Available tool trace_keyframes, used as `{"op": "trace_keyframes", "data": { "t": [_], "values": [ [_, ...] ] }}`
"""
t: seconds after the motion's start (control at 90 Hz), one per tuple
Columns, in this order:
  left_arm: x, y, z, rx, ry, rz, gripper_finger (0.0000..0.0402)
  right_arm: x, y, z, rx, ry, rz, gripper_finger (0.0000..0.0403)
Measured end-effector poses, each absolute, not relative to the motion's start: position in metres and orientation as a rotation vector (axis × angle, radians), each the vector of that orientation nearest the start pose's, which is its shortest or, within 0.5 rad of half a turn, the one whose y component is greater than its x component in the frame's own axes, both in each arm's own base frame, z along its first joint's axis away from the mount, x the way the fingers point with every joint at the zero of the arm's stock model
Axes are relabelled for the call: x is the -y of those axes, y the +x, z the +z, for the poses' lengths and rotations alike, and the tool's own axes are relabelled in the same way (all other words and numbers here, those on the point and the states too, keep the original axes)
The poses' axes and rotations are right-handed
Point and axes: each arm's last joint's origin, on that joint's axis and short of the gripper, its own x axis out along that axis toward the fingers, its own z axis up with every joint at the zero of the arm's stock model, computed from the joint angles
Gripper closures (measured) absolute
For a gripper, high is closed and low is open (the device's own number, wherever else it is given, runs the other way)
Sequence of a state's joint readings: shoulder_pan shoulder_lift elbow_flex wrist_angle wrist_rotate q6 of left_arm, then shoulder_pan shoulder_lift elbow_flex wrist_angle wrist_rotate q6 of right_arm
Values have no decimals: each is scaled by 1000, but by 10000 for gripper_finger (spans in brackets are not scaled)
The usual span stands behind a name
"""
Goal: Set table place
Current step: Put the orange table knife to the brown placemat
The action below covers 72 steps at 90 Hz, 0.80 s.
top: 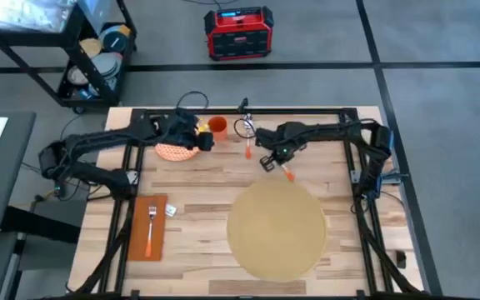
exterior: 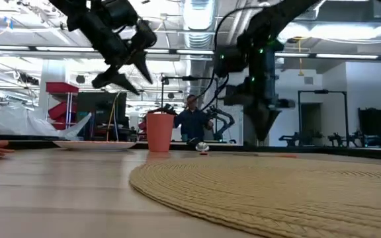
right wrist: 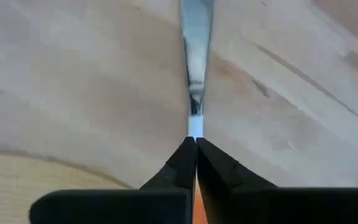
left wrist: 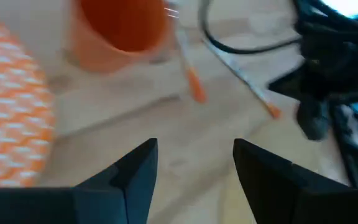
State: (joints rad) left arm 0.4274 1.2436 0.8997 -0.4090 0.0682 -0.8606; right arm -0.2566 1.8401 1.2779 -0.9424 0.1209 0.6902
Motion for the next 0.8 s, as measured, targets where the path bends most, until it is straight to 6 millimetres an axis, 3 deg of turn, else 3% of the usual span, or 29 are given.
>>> {"op": "trace_keyframes", "data": {
  "t": [0.144, 0.289, 0.533, 0.8],
  "values": [
    [-83, 259, 263, -462, -1072, 547, 212, 72, 321, 191, -1345, 552, -847, 403],
    [-54, 304, 236, -466, -1058, 403, 222, 72, 315, 180, -1372, 493, -893, 389],
    [-14, 357, 190, -677, -1143, 279, 211, 73, 291, 161, -1514, 454, -913, 291],
    [20, 393, 195, -750, -1058, 182, 212, 70, 279, 158, -1427, 468, -898, 209]
  ]
}}
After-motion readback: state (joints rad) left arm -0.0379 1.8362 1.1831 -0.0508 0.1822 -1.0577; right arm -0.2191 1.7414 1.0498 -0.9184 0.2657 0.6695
